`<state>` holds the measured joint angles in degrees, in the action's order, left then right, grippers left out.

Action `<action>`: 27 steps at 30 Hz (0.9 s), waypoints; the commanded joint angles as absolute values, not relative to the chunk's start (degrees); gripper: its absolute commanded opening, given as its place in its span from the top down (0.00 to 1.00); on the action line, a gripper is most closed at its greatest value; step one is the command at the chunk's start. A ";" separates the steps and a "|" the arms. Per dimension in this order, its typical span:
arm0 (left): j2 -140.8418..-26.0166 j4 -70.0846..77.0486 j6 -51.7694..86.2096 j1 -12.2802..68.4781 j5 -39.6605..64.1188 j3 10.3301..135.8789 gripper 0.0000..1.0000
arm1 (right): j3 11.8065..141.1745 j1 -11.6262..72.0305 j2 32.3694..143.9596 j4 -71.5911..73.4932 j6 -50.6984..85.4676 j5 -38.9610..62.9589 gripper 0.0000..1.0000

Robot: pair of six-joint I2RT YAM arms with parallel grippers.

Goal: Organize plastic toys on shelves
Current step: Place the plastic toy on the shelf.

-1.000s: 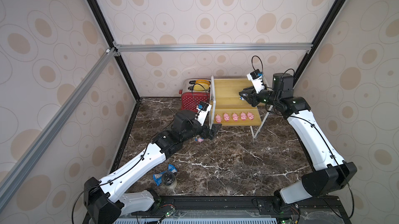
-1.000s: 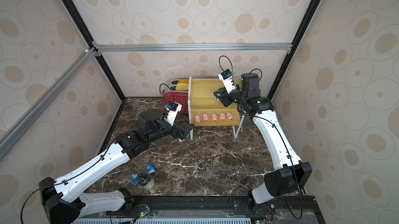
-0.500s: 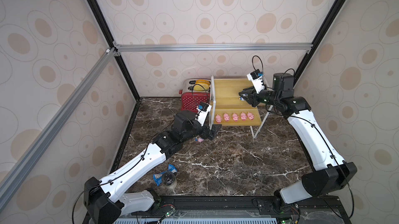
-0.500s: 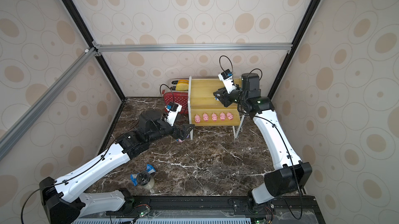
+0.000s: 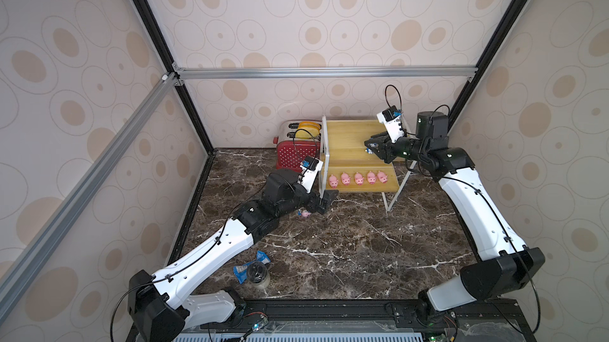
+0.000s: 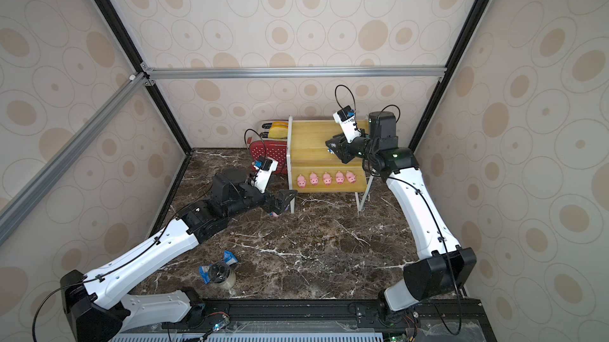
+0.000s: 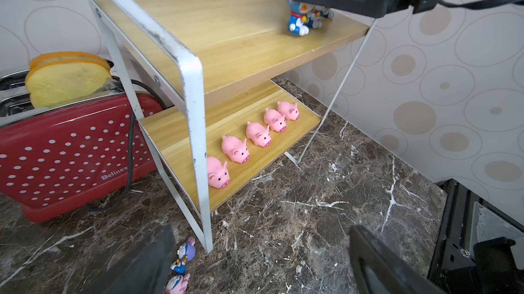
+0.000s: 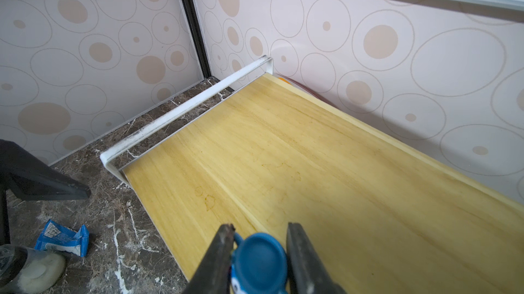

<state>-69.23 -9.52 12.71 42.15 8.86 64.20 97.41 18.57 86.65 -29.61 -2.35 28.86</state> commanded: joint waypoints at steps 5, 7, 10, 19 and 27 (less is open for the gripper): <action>-69.35 -8.44 13.51 41.80 9.32 64.24 0.01 | 97.03 18.46 85.92 -30.41 -1.74 30.28 0.70; -69.30 -8.44 13.53 41.75 9.32 64.25 0.01 | 96.95 18.45 85.94 -30.52 -1.76 30.24 0.70; -69.25 -8.45 13.48 41.82 9.09 64.12 0.01 | 96.78 18.46 86.01 -30.41 -1.77 30.33 0.67; -69.08 -8.51 13.51 41.75 9.10 64.16 0.01 | 96.83 18.52 86.13 -30.85 -1.89 29.72 0.65; -68.92 -8.50 13.60 41.77 8.89 64.07 0.01 | 96.86 18.50 86.04 -30.67 -1.55 29.71 0.62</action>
<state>-69.23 -9.50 12.75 42.15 8.86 63.88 97.21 18.57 86.65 -30.57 -1.98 29.67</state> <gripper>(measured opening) 0.988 0.374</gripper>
